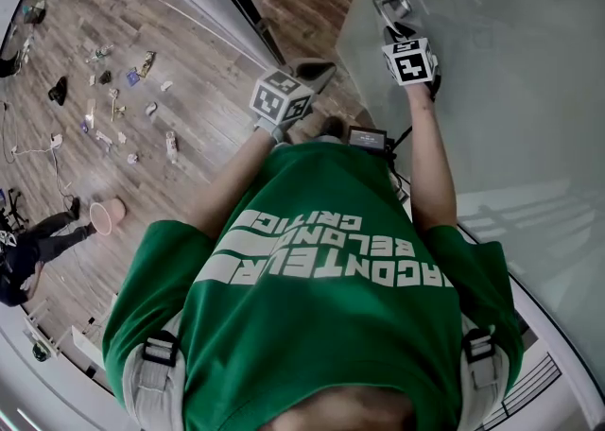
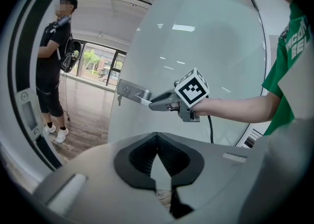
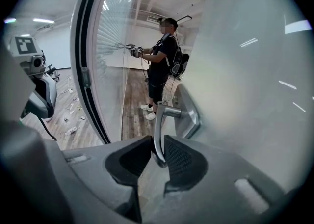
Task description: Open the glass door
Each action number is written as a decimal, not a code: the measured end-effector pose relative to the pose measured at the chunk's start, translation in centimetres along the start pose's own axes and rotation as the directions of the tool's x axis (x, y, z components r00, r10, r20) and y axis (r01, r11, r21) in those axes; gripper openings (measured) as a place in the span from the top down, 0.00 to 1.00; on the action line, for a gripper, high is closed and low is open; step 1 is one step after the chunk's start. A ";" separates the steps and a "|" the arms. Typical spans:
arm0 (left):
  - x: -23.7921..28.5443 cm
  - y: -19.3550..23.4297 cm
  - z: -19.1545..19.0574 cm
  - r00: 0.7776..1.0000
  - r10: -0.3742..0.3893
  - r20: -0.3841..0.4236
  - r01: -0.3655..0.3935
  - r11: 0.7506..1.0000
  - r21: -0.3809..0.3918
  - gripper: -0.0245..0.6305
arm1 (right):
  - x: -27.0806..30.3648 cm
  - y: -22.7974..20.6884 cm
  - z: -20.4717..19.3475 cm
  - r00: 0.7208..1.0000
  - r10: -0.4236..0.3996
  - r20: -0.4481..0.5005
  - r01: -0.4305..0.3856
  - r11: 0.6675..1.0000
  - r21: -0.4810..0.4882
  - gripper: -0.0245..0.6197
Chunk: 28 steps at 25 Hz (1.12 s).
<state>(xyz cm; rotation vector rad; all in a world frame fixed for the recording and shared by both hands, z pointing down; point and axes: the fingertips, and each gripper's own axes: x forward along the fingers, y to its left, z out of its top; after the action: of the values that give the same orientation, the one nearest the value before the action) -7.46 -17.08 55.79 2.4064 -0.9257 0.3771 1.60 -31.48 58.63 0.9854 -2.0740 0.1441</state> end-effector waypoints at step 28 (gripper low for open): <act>2.9 0.4 0.3 0.999 0.024 -0.027 -0.025 0.999 -0.029 0.94 | 1.3 -13.0 -3.4 0.988 -0.136 -0.069 0.144 0.981 0.129 0.86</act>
<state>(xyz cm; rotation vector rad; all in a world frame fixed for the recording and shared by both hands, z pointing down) -5.62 -19.03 56.89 2.3597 -0.9431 0.4001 12.18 -39.77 58.87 1.1906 -1.9529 0.2396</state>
